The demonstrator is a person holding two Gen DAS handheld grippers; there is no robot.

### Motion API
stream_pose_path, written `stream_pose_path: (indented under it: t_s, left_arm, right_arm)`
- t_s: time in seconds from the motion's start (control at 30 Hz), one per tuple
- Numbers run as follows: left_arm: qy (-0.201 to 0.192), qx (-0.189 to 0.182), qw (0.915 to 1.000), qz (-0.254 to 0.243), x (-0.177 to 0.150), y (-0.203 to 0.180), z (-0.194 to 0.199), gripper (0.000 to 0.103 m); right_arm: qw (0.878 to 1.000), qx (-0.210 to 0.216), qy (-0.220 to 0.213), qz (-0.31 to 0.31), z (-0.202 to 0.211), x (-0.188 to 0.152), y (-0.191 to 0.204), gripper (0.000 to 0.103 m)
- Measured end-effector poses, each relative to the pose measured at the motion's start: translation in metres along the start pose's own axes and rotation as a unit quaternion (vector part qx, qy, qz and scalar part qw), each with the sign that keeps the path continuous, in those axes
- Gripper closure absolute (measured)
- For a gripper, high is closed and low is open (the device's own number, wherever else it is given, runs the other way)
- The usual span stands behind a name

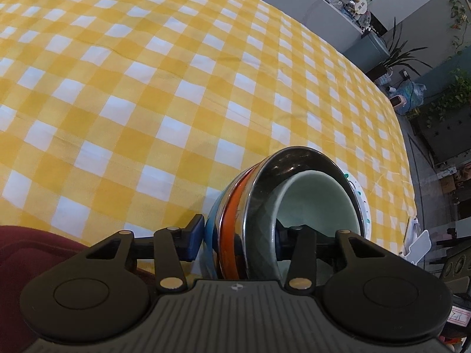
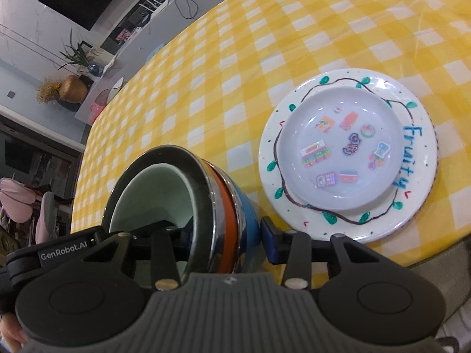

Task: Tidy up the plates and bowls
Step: 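Lift the bowl stack with both grippers over the stacked plates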

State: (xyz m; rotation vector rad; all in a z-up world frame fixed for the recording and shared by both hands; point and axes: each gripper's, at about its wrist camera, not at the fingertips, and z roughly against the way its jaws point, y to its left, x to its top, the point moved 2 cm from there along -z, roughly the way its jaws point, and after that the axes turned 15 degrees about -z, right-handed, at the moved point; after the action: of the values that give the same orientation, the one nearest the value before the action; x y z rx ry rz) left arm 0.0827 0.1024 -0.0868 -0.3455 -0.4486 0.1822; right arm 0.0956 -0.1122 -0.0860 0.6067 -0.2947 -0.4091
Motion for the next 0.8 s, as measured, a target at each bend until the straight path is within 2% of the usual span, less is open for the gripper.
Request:
stream_pose_path:
  t_s: [0.17, 0.4, 0.8]
  left_arm:
    - [-0.006, 0.005, 0.9999, -0.010, 0.004, -0.006, 0.007, 0.053]
    - [-0.024, -0.005, 0.9993, -0.027, 0.020, -0.030, 0.020, 0.053]
    - [-0.004, -0.051, 0.9942, -0.095, 0.061, -0.115, -0.005, 0.053]
  right_arm:
    - [1.000, 0.005, 0.002, -0.010, 0.008, 0.002, -0.001, 0.062]
    - [1.000, 0.010, -0.021, 0.002, 0.038, 0.017, 0.013, 0.062]
    - [0.995, 0.003, -0.093, -0.028, 0.107, 0.073, -0.018, 0.063]
